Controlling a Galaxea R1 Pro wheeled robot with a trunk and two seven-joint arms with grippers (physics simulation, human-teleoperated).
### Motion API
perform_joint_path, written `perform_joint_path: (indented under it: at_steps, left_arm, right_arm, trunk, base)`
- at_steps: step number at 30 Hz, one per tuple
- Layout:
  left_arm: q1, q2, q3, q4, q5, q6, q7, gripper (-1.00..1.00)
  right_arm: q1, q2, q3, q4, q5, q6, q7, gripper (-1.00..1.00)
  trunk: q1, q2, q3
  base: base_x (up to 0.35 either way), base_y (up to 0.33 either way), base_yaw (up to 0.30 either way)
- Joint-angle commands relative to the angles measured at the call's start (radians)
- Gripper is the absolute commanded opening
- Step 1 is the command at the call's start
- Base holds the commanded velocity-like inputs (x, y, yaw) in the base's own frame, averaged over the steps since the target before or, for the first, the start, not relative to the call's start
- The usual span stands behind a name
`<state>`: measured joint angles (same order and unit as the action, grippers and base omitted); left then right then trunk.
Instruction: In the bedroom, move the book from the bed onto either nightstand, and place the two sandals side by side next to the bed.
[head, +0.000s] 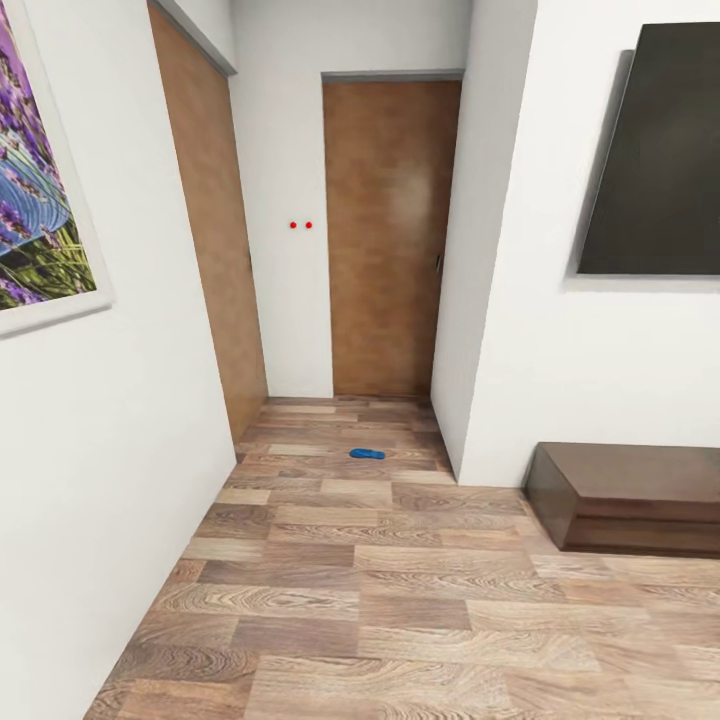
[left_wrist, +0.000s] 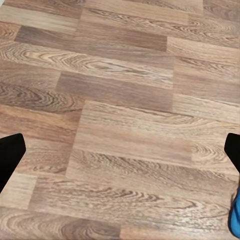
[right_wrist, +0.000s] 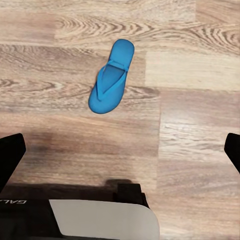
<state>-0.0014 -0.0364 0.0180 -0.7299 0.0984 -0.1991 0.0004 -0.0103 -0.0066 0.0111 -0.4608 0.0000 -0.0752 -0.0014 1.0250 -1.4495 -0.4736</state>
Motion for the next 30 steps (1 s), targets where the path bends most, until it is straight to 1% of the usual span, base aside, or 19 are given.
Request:
perform_joint_path:
  at_steps: [1,20,24,30]
  left_arm:
    - [0.0,0.0,0.0,0.0,0.009,-0.002,0.0,1.0]
    - [0.0,0.0,0.0,0.0,0.009,-0.002,0.001,1.0]
    - [0.0,0.0,0.0,0.0,0.009,-0.002,0.001,1.0]
    - [0.0,0.0,0.0,0.0,0.009,-0.002,0.001,1.0]
  right_arm:
    - [0.0,0.0,0.001,0.001,0.0,-0.003,0.0,1.0]
    - [-0.001,0.0,0.002,0.001,0.009,-0.003,-0.002,1.0]
    - [-0.001,0.0,0.003,0.001,0.009,-0.003,0.0,1.0]
    - [-0.001,0.0,0.003,0.001,0.009,-0.003,0.0,1.0]
  trunk:
    - [0.0,0.0,-0.001]
    - [0.0,0.0,-0.001]
    - [0.0,0.0,-0.002]
    - [0.0,0.0,-0.003]
  base:
    - [0.0,0.0,-0.008]
    - [0.0,0.0,-0.005]
    - [0.0,0.0,-0.184]
    - [0.0,0.0,-0.262]
